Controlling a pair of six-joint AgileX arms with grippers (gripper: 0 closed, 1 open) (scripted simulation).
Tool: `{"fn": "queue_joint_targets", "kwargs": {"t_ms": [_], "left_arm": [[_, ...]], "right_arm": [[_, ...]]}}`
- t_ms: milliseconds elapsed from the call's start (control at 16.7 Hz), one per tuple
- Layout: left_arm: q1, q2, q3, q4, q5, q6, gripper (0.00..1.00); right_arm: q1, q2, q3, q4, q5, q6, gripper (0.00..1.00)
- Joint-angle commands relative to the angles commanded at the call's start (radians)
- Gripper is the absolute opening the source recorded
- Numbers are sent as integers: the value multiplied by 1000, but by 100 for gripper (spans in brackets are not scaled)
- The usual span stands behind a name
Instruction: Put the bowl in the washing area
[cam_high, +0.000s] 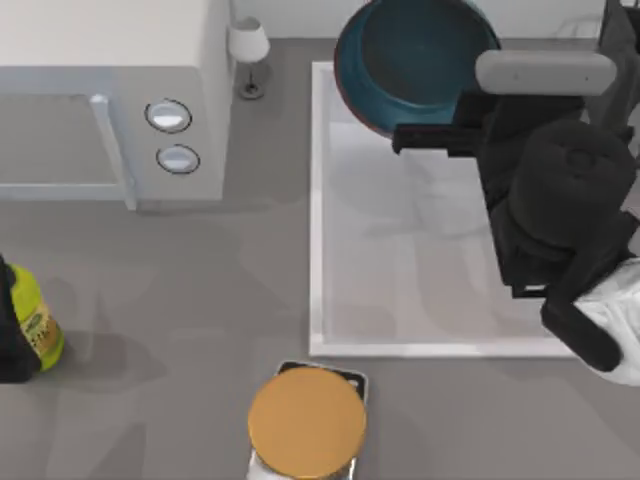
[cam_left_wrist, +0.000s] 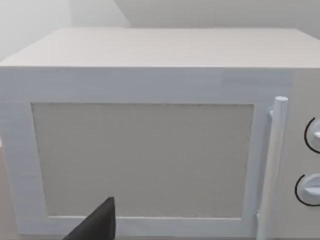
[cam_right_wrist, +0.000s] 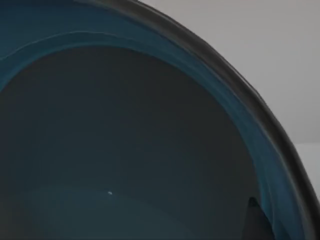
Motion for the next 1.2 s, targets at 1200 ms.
{"fn": "queue_joint_targets", "kwargs": {"t_ms": [1200], "left_arm": [[0, 0, 0, 0, 0, 0, 100]], "right_arm": [[-18, 542, -107, 619, 25, -38, 30]]}}
